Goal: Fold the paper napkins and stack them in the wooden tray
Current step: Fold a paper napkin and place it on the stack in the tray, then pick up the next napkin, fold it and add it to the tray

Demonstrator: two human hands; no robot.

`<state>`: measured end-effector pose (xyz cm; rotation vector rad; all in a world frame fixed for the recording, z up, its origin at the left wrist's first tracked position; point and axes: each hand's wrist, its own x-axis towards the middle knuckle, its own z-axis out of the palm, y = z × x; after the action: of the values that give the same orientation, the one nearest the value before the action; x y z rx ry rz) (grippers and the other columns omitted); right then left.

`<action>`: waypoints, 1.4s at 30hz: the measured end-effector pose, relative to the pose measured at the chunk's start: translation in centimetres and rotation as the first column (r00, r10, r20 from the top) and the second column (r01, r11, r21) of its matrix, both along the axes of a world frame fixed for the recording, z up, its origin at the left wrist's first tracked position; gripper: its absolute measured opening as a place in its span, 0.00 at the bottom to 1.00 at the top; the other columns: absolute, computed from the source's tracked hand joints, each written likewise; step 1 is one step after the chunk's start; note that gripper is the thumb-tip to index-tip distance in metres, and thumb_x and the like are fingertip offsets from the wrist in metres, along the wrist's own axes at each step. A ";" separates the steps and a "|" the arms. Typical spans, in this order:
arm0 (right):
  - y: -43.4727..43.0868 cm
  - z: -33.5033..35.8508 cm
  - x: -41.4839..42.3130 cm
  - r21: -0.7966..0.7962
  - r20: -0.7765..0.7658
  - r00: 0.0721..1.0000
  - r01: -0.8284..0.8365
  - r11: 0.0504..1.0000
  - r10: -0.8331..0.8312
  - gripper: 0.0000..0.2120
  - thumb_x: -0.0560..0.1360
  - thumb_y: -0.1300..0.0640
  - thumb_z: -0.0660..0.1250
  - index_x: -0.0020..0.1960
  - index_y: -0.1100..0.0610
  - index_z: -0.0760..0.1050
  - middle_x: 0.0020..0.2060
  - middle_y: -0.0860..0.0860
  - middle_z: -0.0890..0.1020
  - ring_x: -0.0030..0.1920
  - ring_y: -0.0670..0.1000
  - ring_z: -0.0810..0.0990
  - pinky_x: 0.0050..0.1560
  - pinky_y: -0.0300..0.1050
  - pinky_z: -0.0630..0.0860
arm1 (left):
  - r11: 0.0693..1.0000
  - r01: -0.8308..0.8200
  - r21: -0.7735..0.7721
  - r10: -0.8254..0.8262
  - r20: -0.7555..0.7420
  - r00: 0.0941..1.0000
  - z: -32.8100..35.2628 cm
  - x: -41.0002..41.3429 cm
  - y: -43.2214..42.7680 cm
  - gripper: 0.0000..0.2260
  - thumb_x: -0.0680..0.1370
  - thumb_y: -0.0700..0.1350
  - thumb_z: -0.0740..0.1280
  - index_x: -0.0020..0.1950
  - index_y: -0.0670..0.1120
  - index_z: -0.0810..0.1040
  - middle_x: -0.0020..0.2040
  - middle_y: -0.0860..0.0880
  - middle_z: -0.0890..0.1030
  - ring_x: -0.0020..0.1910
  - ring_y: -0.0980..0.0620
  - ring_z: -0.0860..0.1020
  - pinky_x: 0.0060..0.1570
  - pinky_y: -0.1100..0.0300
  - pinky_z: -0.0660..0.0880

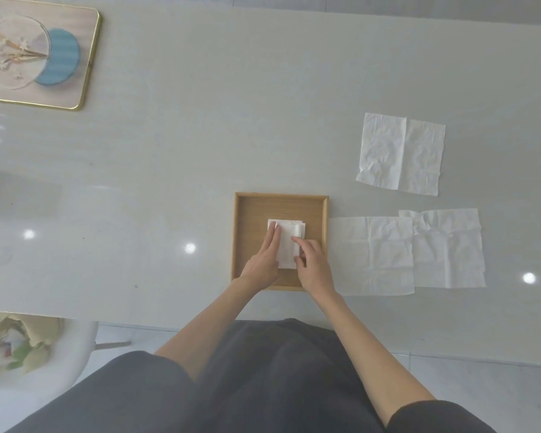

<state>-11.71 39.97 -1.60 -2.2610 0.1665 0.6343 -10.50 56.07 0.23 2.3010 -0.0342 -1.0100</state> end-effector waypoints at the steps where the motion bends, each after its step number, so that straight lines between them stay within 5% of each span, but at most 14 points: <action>1: 0.1 -0.1 0.0 -0.029 0.004 1.000 -0.021 0.999 0.021 0.24 0.81 0.64 0.63 0.75 0.50 0.69 0.65 0.47 0.73 0.56 0.48 0.79 0.55 0.48 0.81 | 0.999 0.012 0.038 -0.012 0.008 1.000 0.1 0.1 -0.2 0.41 0.79 0.32 0.59 0.82 0.49 0.34 0.82 0.55 0.34 0.42 0.38 0.79 0.32 0.49 0.75; 9: 1.2 0.6 -0.8 -0.263 0.157 0.974 -0.117 0.958 0.162 0.28 0.78 0.67 0.66 0.75 0.52 0.66 0.65 0.54 0.73 0.61 0.55 0.76 0.50 0.50 0.81 | 0.985 -0.033 0.168 0.028 0.036 0.999 0.3 0.1 -0.5 0.42 0.79 0.35 0.63 0.82 0.55 0.40 0.81 0.45 0.33 0.34 0.43 0.76 0.27 0.56 0.69; 13: 1.0 -0.1 -0.7 -0.448 0.241 0.927 -0.156 0.880 0.287 0.33 0.72 0.66 0.72 0.75 0.54 0.68 0.69 0.58 0.72 0.71 0.63 0.68 0.64 0.57 0.76 | 0.988 -0.041 0.148 0.036 0.033 0.999 -0.1 0.0 0.5 0.43 0.79 0.38 0.65 0.82 0.55 0.39 0.82 0.47 0.35 0.42 0.42 0.78 0.33 0.54 0.74; 19: 1.1 0.1 -0.2 -0.395 0.202 0.942 -0.173 0.902 0.269 0.32 0.74 0.64 0.74 0.75 0.54 0.68 0.72 0.60 0.69 0.78 0.64 0.61 0.73 0.57 0.69 | 0.988 -0.001 0.156 -0.002 0.021 1.000 -0.4 0.2 1.2 0.43 0.80 0.41 0.67 0.81 0.57 0.39 0.82 0.49 0.36 0.47 0.40 0.82 0.40 0.49 0.81; 24: -2.9 2.2 0.2 -0.213 0.313 0.948 0.130 0.968 -0.059 0.13 0.79 0.60 0.69 0.64 0.56 0.78 0.60 0.53 0.79 0.66 0.56 0.74 0.66 0.53 0.74 | 0.951 -0.111 0.288 0.068 0.156 0.985 1.5 0.6 -0.4 0.36 0.75 0.44 0.65 0.80 0.52 0.52 0.73 0.43 0.59 0.50 0.38 0.78 0.37 0.51 0.75; 28: -10.0 2.8 -0.4 -0.253 0.332 0.850 0.498 0.830 -0.409 0.07 0.80 0.60 0.67 0.57 0.57 0.81 0.53 0.54 0.82 0.57 0.58 0.77 0.56 0.49 0.73 | 0.955 -0.115 0.273 0.003 0.380 0.925 2.5 2.4 -4.0 0.16 0.78 0.38 0.64 0.66 0.41 0.71 0.59 0.43 0.75 0.51 0.41 0.77 0.46 0.53 0.73; 31: -15.3 2.6 -1.6 -0.277 0.278 0.787 0.614 0.739 -0.550 0.08 0.80 0.61 0.66 0.57 0.56 0.80 0.55 0.55 0.81 0.58 0.59 0.76 0.54 0.50 0.73 | 0.977 0.026 0.211 -0.117 0.431 0.895 2.0 5.0 -8.8 0.10 0.79 0.36 0.62 0.59 0.42 0.75 0.54 0.45 0.78 0.54 0.41 0.75 0.52 0.52 0.71; 35: -20.4 3.9 -4.8 -0.211 0.259 0.714 0.699 0.683 -0.651 0.10 0.81 0.63 0.63 0.59 0.57 0.80 0.56 0.54 0.80 0.60 0.56 0.74 0.53 0.43 0.69 | 0.974 0.191 0.121 -0.225 0.431 0.874 0.3 7.7 -16.9 0.11 0.84 0.43 0.60 0.64 0.43 0.74 0.60 0.44 0.79 0.62 0.41 0.73 0.59 0.51 0.69; 42: -24.7 4.3 -12.6 -0.105 0.199 0.620 0.784 0.612 -0.759 0.12 0.81 0.64 0.61 0.54 0.53 0.81 0.54 0.51 0.80 0.59 0.55 0.77 0.58 0.54 0.78 | 0.944 0.198 0.265 -0.295 0.401 0.867 -3.2 8.8 -23.4 0.14 0.82 0.47 0.67 0.64 0.42 0.72 0.61 0.43 0.75 0.60 0.42 0.72 0.61 0.53 0.67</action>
<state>-24.26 15.30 2.70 -2.0937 1.1200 -0.0204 -1.73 32.64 -2.92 2.7377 -0.4368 -0.6130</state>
